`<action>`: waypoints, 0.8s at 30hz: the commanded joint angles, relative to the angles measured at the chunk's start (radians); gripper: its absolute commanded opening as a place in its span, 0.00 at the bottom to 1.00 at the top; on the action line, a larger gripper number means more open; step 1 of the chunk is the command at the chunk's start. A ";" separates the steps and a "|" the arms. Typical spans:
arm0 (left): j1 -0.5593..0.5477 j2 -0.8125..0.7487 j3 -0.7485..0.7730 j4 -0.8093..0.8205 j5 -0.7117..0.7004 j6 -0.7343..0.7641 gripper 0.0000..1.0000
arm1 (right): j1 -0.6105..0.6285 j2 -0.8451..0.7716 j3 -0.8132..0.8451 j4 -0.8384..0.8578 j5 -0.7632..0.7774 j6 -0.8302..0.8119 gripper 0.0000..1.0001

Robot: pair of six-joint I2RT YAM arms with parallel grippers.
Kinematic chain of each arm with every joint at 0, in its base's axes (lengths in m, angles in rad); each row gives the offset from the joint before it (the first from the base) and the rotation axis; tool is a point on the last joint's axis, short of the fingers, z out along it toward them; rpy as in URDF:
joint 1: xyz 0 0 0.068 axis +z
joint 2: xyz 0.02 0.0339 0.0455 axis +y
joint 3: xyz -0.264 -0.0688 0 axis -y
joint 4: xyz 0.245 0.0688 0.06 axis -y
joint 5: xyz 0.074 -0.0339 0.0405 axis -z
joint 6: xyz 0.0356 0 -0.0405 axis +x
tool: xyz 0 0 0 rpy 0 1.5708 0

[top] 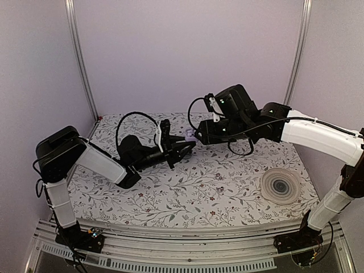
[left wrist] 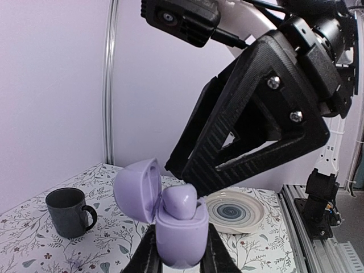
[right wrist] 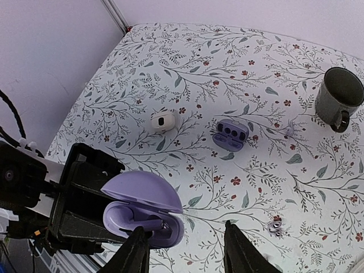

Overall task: Insert the wireless bluetooth earbuds into the charging case
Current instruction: Insert the left earbud into the left side groove of the charging case.

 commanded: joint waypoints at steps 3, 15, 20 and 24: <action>-0.016 -0.034 -0.003 0.001 0.007 0.019 0.00 | -0.008 0.018 0.009 -0.018 -0.003 0.018 0.46; -0.016 -0.026 -0.002 0.005 -0.011 0.018 0.00 | -0.013 -0.006 -0.005 -0.030 -0.012 0.014 0.46; -0.015 -0.025 0.002 0.008 -0.009 0.016 0.00 | -0.013 -0.012 -0.011 -0.027 -0.014 0.014 0.46; -0.014 -0.033 -0.007 0.010 -0.016 0.019 0.00 | -0.019 -0.015 -0.016 -0.026 -0.026 0.019 0.46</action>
